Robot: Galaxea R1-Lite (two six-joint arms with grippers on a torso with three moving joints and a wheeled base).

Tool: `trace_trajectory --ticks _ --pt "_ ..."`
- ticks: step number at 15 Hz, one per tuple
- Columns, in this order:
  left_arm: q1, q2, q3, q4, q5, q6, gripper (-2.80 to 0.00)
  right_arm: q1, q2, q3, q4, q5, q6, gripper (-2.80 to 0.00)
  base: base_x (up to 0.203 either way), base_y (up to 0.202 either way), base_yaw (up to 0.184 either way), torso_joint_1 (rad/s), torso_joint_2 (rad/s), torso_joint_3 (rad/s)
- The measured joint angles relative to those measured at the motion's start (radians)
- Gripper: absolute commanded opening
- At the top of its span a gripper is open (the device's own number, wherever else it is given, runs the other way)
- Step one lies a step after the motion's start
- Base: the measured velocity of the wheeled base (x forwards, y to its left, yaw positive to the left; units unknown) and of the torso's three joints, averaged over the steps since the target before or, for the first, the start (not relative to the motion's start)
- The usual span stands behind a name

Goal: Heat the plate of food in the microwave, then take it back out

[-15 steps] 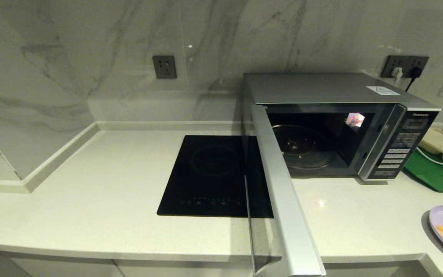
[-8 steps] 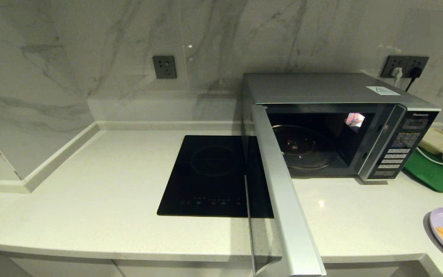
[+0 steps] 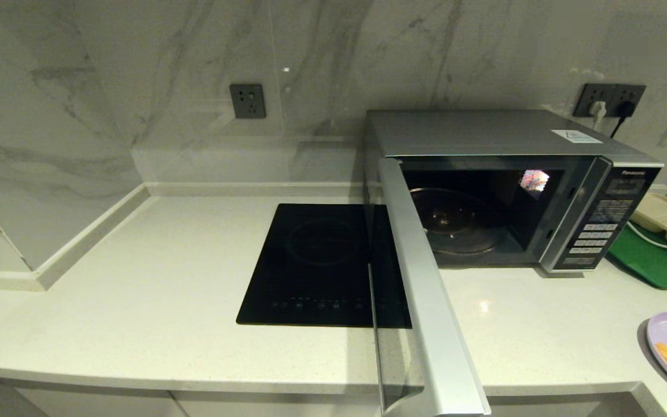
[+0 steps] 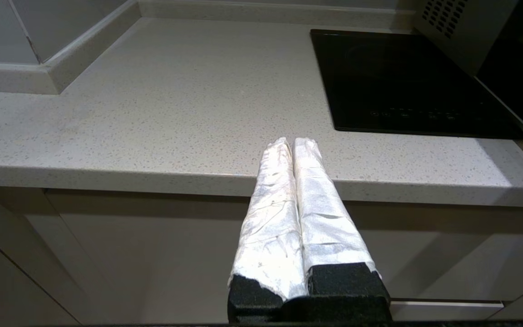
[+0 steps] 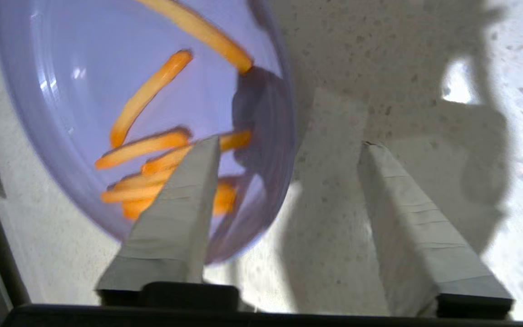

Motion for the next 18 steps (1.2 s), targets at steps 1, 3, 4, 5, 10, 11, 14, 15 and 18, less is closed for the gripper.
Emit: trace_trajectory --ticks 1,3,4,5,10,11,14,15,18 --pt "0.000 0.000 0.000 0.000 0.000 0.000 -2.80 -0.003 -0.042 0.016 0.005 0.009 -0.020 0.00 0.000 0.000 0.000 0.000 0.00 0.000" --pt "0.000 0.000 0.000 0.000 0.000 0.000 -2.80 -0.005 -0.152 0.036 0.048 0.038 -0.043 0.00 0.000 0.000 0.000 0.000 0.00 0.000" --pt "0.000 0.000 0.000 0.000 0.000 0.000 -2.80 -0.006 -0.221 0.033 0.103 0.063 -0.056 0.00 0.000 0.000 0.000 0.000 0.00 0.000" --pt "0.000 0.000 0.000 0.000 0.000 0.000 -2.80 -0.005 -0.293 0.012 0.184 0.095 -0.070 0.00 0.000 0.000 0.000 0.000 0.00 0.000" --pt "0.000 0.000 0.000 0.001 0.000 -0.001 -2.80 0.120 -0.607 -0.272 0.766 0.239 -0.127 -2.80 0.000 0.000 0.000 0.000 0.00 0.000" --pt "0.000 0.000 0.000 0.000 0.000 -0.001 -2.80 0.174 -0.654 -0.323 0.860 0.246 -0.120 -2.80 0.000 0.000 0.000 0.000 0.00 0.000" --pt "0.000 0.000 0.000 0.000 0.000 0.000 -2.80 0.336 -0.735 -0.446 1.021 0.248 -0.025 -2.80 0.000 0.000 0.000 0.000 0.00 0.000" --pt "0.000 0.000 0.000 0.000 0.000 -0.001 -2.80 0.377 -0.747 -0.487 1.045 0.248 0.009 -2.80 0.000 0.000 0.000 0.000 0.00 0.000" --pt "0.000 0.000 0.000 0.001 0.000 0.000 -2.80 0.527 -0.765 -0.632 1.132 0.246 0.086 -2.80 0.000 0.000 0.000 0.000 0.00 0.000"
